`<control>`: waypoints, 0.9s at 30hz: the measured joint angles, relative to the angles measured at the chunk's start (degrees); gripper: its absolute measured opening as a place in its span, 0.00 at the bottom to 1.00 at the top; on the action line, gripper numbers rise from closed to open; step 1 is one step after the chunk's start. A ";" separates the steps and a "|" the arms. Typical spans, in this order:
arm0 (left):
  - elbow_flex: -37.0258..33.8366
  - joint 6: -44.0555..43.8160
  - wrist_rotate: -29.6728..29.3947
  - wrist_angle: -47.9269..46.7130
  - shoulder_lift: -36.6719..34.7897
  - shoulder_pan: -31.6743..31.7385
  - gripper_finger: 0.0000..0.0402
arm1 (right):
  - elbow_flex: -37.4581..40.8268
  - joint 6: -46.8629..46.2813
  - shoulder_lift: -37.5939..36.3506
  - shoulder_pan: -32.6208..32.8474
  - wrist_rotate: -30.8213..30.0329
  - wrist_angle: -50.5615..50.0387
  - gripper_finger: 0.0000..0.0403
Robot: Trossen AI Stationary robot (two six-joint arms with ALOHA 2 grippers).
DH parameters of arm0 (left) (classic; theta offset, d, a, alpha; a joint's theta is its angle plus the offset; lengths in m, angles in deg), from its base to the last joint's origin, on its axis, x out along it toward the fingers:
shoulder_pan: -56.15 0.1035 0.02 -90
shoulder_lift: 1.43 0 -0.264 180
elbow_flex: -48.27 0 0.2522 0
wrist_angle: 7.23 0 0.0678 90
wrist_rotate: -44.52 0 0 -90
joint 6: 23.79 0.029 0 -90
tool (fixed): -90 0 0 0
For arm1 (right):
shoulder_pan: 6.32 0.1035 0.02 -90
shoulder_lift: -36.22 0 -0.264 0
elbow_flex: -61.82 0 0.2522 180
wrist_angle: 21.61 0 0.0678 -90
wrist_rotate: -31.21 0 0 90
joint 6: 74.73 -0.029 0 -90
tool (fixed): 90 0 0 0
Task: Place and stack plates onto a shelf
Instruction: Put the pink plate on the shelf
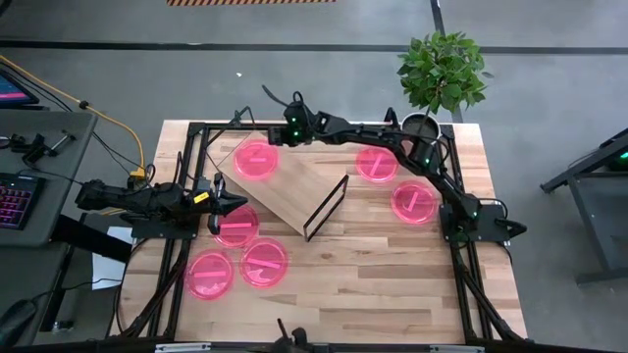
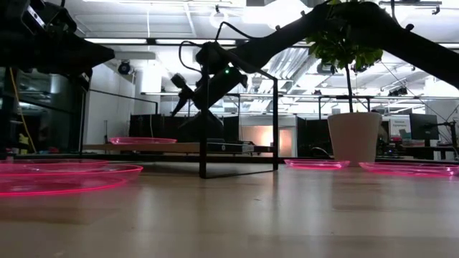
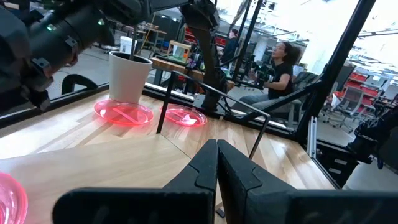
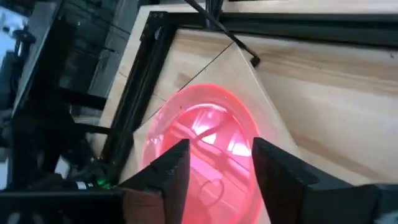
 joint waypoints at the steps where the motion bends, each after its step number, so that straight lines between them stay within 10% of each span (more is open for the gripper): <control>1: 0.00 0.00 0.00 0.01 0.00 0.01 0.00 | 0.02 1.06 -0.16 -0.52 1.21 -0.86 0.41; 15: 0.00 0.00 0.00 0.02 -0.01 0.01 0.00 | 6.55 37.15 -20.97 1.71 1.01 -32.40 0.42; 27: 0.00 0.00 0.00 0.01 0.01 0.01 0.00 | 57.01 17.77 -60.15 14.39 -4.11 2.83 0.42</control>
